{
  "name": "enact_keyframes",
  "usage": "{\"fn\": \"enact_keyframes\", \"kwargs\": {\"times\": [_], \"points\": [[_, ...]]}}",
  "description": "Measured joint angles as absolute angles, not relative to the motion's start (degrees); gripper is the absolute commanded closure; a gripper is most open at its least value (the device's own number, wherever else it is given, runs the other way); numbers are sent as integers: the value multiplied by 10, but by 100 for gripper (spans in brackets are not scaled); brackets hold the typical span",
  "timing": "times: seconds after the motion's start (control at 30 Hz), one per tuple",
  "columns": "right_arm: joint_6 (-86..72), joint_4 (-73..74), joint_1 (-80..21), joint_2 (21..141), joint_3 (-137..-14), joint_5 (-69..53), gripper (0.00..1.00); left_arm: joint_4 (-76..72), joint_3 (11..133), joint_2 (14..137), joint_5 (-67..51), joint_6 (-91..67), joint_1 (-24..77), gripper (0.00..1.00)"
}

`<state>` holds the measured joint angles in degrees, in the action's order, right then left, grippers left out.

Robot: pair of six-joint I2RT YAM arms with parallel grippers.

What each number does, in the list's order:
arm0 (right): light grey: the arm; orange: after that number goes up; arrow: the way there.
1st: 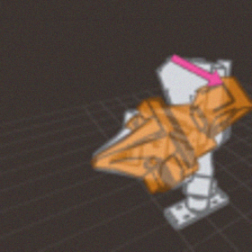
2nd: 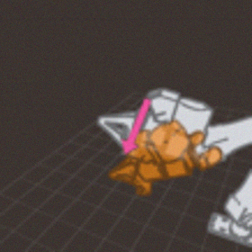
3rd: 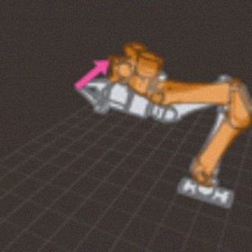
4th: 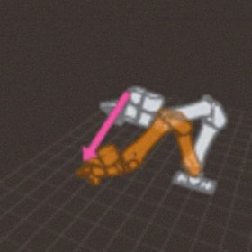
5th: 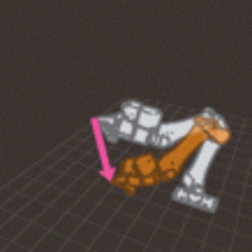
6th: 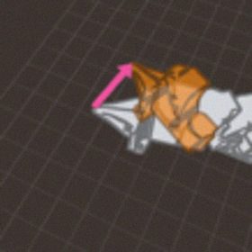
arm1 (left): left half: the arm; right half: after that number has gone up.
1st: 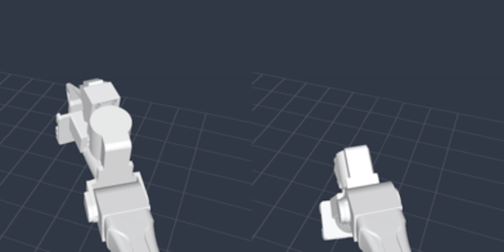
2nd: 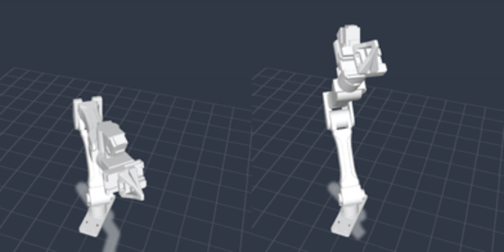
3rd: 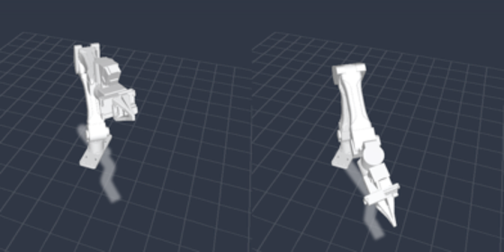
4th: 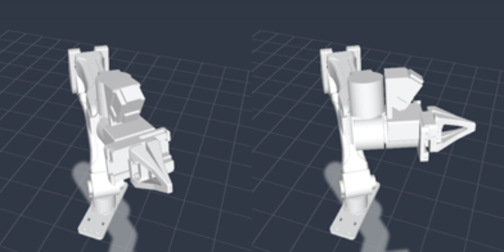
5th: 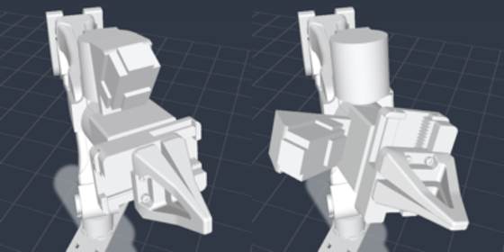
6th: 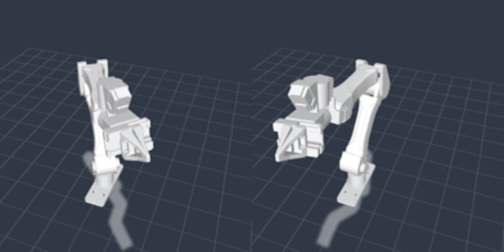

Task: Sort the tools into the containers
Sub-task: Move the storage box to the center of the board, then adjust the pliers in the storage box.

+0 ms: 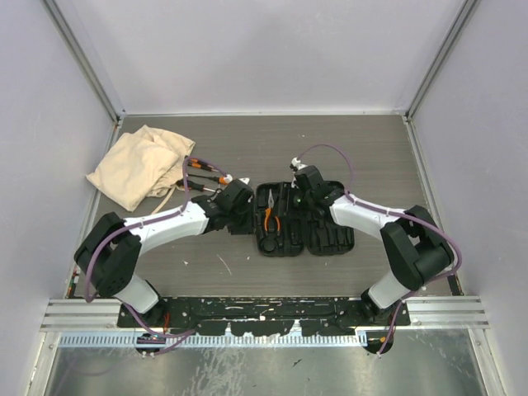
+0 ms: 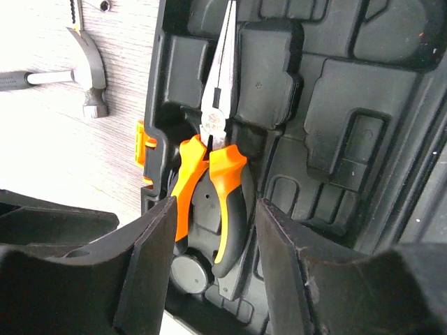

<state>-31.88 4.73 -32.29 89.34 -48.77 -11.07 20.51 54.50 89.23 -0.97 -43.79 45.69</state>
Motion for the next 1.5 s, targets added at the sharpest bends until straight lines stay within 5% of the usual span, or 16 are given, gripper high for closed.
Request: {"fn": "enact_keyframes", "kwargs": {"times": [0.43, 0.63, 1.5], "points": [[-319, 43, -333, 928, -497, -111, 49, 222, 540, 847, 23, -419, 457, 41], [-319, 41, -340, 933, -502, -110, 51, 253, 543, 797, 72, -399, 457, 0], [-353, 39, -356, 935, -500, -79, 62, 286, 551, 618, 148, -385, 361, 2]]}}
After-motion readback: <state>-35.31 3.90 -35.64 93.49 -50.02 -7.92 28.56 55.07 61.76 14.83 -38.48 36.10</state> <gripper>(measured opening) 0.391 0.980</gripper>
